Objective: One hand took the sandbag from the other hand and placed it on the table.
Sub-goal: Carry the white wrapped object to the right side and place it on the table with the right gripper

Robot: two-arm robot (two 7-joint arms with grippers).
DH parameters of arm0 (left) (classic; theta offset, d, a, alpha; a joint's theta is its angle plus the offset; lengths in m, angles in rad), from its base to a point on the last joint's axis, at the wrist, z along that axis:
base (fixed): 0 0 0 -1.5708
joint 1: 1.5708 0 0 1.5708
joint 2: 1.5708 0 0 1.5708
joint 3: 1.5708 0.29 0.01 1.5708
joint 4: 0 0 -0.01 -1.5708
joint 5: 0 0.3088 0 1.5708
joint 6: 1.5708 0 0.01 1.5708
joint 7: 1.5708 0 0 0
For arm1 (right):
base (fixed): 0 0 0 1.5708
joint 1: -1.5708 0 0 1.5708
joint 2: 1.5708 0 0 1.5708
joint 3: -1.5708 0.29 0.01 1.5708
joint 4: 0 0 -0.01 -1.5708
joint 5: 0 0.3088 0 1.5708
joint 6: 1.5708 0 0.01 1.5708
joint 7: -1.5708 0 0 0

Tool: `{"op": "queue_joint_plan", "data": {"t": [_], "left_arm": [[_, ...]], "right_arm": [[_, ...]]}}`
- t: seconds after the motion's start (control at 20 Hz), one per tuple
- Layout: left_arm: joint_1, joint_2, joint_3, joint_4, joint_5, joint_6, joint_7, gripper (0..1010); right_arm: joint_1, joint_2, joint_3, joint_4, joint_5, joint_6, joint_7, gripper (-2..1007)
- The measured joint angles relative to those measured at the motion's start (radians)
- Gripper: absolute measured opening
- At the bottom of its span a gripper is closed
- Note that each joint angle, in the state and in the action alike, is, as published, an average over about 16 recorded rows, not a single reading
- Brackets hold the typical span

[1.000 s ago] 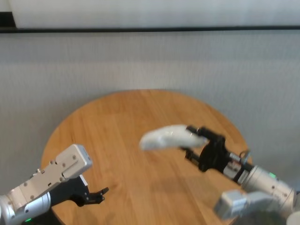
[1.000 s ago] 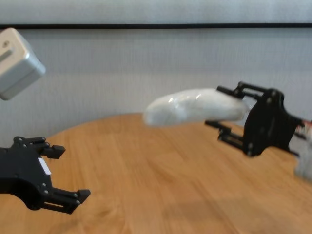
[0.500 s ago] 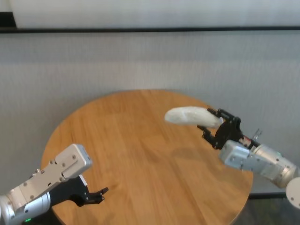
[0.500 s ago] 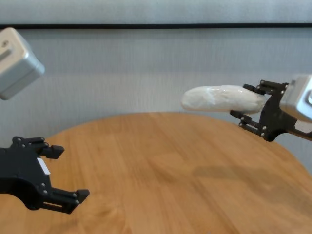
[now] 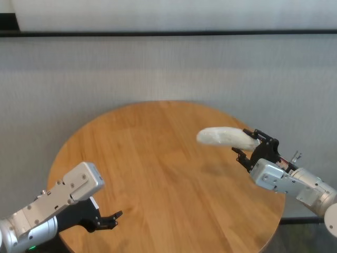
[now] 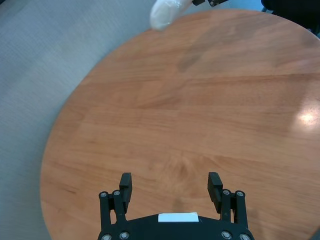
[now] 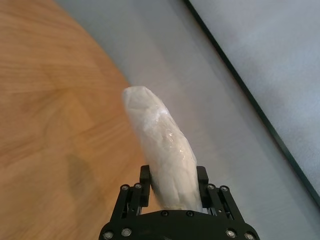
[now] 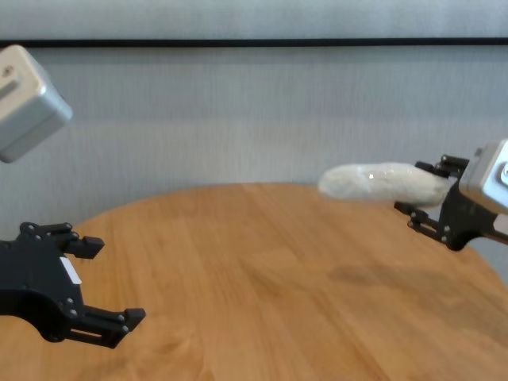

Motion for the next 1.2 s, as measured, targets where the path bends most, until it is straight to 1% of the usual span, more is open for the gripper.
{"op": "queue_joint_plan", "data": {"t": [0.35, 0.75, 0.9, 1.2], "left_arm": [[0.0, 0.0, 0.0, 0.0, 0.0, 0.001, 0.001, 1000], [0.001, 0.0, -0.001, -0.001, -0.001, 0.001, 0.001, 1000], [0.001, 0.0, -0.001, -0.001, -0.001, 0.001, 0.001, 1000], [0.001, 0.0, -0.001, -0.001, -0.001, 0.002, 0.001, 1000]], "right_arm": [[-0.007, 0.01, -0.019, 0.024, -0.022, 0.021, -0.03, 528], [0.0, 0.016, -0.044, 0.061, -0.047, 0.039, -0.059, 528], [0.004, 0.017, -0.054, 0.075, -0.052, 0.043, -0.063, 528], [0.009, 0.019, -0.071, 0.1, -0.049, 0.042, -0.067, 528]]}}
